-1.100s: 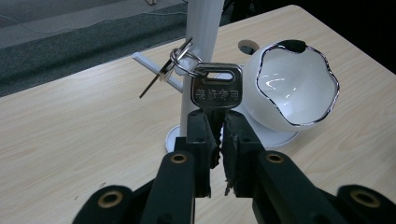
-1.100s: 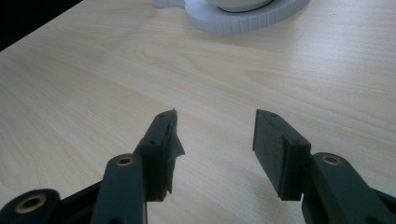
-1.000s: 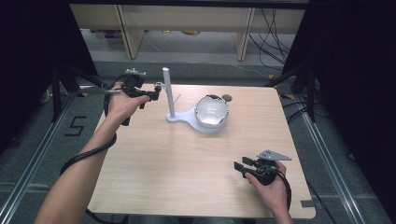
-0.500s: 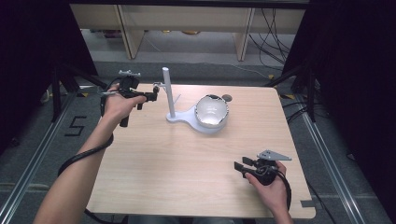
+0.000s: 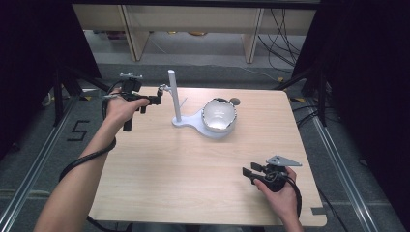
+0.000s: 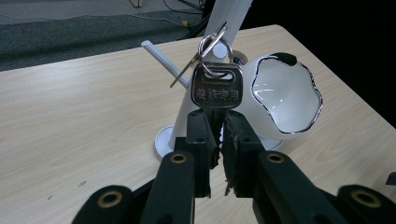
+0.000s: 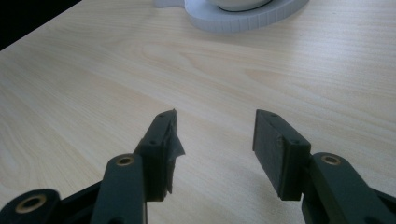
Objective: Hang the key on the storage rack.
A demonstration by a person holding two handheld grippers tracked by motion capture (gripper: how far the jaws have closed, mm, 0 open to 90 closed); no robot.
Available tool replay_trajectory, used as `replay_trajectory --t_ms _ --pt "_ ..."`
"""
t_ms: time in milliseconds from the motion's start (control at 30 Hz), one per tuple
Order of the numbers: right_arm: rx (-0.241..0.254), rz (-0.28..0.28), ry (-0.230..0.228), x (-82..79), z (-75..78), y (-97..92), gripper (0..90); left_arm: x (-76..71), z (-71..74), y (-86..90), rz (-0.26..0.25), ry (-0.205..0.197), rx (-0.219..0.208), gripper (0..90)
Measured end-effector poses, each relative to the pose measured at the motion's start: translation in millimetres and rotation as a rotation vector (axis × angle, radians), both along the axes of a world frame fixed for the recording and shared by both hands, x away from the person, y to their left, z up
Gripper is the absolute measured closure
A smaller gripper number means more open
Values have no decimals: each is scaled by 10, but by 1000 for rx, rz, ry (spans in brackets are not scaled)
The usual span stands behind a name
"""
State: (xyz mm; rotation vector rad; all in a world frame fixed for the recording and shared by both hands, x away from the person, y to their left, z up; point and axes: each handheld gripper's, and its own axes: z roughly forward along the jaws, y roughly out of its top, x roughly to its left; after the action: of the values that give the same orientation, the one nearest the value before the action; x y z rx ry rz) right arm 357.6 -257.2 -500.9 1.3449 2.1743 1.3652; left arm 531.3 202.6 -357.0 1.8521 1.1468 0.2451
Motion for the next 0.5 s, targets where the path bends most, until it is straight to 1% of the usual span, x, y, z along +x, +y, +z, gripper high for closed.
replay_trajectory --t_ms 133,233,267,300,333,367,433,467,500 --pt "0 1 0 -1 0 -1 508 13 -13 -16 16 -7 -14 810" --pt "1 0 1 -3 2 0 508 24 -20 -5 10 -5 -1 810" --pt "-1 4 7 -12 16 -9 508 28 -27 -15 17 -4 -14 810" --pt "-6 4 -2 -6 9 -12 508 32 -31 -22 24 -8 -15 810" --pt "-6 -8 -1 -1 2 -4 508 35 -29 -20 20 -4 -12 810" --pt "-19 -4 7 1 7 -11 507 38 -29 -22 18 -1 -16 810" --pt "-17 -5 9 -1 8 -9 508 37 -29 -25 19 -3 -14 809" --pt "-17 -5 8 -1 6 -9 508 36 -28 -21 17 -7 -2 809" --pt "-16 1 4 4 1 -9 508 35 -27 -23 18 -7 1 808"
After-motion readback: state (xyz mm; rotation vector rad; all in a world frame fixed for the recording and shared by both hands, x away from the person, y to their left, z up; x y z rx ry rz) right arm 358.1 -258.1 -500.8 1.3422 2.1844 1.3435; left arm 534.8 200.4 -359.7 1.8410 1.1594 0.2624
